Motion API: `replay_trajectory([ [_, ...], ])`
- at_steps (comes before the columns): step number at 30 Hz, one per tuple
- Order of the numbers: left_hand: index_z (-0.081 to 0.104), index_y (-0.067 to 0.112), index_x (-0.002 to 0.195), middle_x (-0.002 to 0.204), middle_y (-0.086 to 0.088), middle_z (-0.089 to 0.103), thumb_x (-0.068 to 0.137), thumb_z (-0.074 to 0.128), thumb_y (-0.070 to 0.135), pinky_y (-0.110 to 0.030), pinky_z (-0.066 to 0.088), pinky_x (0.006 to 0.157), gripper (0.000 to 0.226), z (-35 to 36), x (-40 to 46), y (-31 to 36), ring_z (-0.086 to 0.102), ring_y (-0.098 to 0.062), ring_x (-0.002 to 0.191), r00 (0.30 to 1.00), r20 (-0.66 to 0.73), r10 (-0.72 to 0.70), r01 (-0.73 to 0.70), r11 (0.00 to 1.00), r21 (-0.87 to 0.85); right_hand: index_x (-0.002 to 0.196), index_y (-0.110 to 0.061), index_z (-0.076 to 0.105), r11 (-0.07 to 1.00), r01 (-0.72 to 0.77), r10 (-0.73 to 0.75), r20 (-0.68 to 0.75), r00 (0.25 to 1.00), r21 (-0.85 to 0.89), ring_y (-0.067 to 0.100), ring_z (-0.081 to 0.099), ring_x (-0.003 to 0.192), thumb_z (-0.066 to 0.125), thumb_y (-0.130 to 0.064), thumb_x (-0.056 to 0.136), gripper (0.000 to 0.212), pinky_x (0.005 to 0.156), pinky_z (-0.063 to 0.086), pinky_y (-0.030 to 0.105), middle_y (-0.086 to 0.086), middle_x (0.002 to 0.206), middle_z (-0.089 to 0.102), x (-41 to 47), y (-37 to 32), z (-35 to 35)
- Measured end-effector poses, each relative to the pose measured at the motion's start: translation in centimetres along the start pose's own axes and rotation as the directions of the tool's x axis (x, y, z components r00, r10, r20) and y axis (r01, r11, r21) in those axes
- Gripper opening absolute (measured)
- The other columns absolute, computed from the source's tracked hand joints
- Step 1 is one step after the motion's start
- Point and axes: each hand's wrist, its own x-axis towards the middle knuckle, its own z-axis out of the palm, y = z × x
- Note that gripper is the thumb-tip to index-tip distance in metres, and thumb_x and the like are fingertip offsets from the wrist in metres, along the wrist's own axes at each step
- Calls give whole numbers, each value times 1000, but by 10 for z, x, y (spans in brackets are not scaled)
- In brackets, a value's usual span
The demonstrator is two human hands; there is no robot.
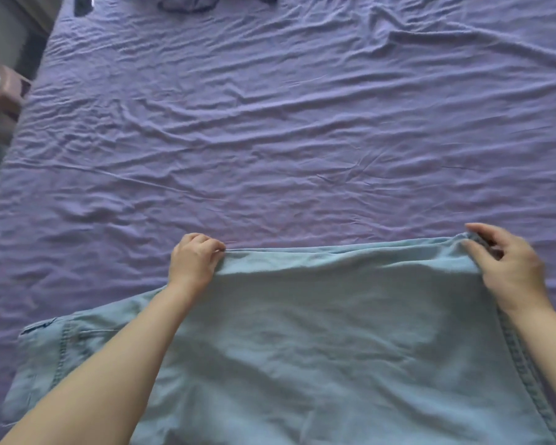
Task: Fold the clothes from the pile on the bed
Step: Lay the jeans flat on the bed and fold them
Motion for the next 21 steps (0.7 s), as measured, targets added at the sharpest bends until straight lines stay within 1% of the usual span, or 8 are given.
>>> replay_trajectory([
  [2,74,9,94,95,-9,68,84,70,19,-41,42,88,15,-3,1,-11,50,-32,109,1000,13,-6,7,1000,-6,112,-25,64,987,-49,48,9,999,153,1,58,76,68,-18,84,28,72,40,4,5,107,64,1,-5,1],
  [4,73,7,93,93,-11,68,80,73,17,-43,43,88,16,-4,2,-22,51,-34,108,999,32,13,-13,1000,-10,115,-20,63,966,-97,91,35,995,241,-14,56,72,65,-10,86,31,68,40,-3,2,106,62,1,-6,4],
  [8,72,5,87,90,-12,68,78,75,13,-45,45,84,12,-4,2,-25,54,-35,101,997,41,61,-60,998,-12,123,-9,58,985,-116,103,101,989,129,2,54,78,63,-7,87,37,75,42,7,11,115,61,0,-6,2],
  [10,72,5,81,85,-13,69,77,75,9,-43,45,79,6,-5,1,-21,58,-36,93,996,-3,88,-88,996,1,117,-5,62,981,50,-47,21,999,-186,31,54,93,58,-18,83,37,86,42,34,21,107,62,1,-12,1],
  [12,73,5,81,84,-14,70,80,72,8,-42,45,77,4,-7,0,-18,60,-36,89,994,-22,103,-103,995,4,111,-6,66,886,253,-291,-41,956,-388,42,52,99,56,-21,78,38,86,41,47,22,103,60,-4,-35,7],
  [16,75,7,85,89,-13,72,87,65,13,-40,46,77,12,-15,-2,-19,61,-34,88,998,-6,70,-70,998,2,95,-5,71,768,632,-603,215,768,-103,34,65,87,72,-4,77,18,77,49,45,14,94,69,-39,-119,66],
  [18,74,4,78,82,-14,71,83,69,9,-40,49,72,8,-18,-2,-20,62,-33,82,995,-13,103,-103,995,-9,103,-12,70,797,601,-534,400,745,-56,27,63,98,63,-16,88,17,86,43,38,6,104,69,-57,-149,108],
  [21,70,4,65,65,-12,67,71,75,2,-38,53,60,8,-23,1,-28,64,-32,66,966,-77,247,-248,969,8,106,-25,65,828,502,-336,496,801,-251,21,53,103,49,-39,94,25,86,30,32,-3,107,63,-62,-163,152],
])
